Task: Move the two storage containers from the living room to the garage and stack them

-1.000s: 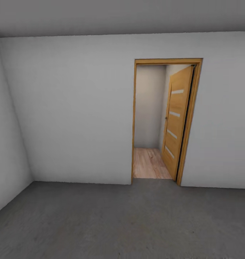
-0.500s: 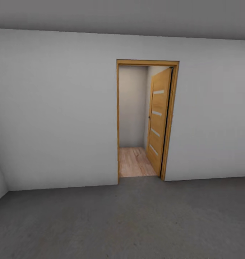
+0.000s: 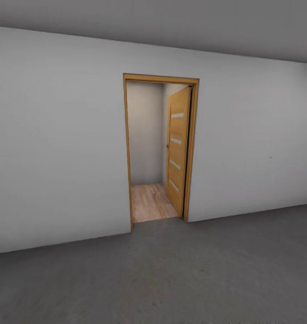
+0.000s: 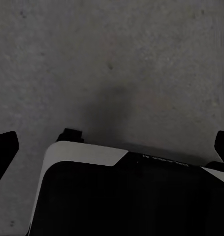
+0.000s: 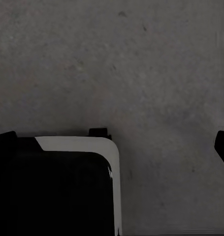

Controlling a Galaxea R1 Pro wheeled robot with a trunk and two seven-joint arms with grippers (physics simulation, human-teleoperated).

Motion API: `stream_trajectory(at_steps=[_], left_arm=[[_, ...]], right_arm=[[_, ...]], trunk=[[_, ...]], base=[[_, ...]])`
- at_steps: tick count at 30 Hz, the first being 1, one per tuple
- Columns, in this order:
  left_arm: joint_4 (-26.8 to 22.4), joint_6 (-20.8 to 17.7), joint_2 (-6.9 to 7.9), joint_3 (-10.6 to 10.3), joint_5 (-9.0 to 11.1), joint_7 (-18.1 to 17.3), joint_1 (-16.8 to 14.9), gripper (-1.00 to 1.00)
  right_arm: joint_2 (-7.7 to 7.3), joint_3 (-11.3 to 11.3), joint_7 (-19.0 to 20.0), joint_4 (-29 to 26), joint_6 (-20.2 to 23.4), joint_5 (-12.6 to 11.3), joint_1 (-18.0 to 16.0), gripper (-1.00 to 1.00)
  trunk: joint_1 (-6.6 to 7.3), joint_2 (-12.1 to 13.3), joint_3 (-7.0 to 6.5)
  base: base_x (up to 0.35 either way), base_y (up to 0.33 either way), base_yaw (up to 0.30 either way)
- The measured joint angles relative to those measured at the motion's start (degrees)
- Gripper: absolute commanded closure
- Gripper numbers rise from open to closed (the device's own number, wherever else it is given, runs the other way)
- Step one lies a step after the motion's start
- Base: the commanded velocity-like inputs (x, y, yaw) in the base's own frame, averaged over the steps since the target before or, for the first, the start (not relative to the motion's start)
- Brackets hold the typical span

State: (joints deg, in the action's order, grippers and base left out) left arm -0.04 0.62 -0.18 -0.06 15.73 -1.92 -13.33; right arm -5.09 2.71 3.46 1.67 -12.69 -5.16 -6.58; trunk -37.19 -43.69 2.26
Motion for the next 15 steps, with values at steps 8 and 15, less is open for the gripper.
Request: stream_trajectory(at_steps=[8,15], left_arm=[[0.0,0.0,0.00,0.0,0.0,0.0,0.0,-1.00],[0.0,0.0,0.00,0.0,0.0,0.0,0.0,-1.00]], right_arm=[[-0.01,0.0,0.0,0.0,0.0,0.0,0.0,-1.00],[-0.04,0.0,0.0,0.0,0.0,0.0,0.0,-1.00]], trunk=[[0.00,0.0,0.00],[0.00,0.0,0.00]], base=[[0.000,0.000,-0.294],[0.000,0.000,-0.295]])
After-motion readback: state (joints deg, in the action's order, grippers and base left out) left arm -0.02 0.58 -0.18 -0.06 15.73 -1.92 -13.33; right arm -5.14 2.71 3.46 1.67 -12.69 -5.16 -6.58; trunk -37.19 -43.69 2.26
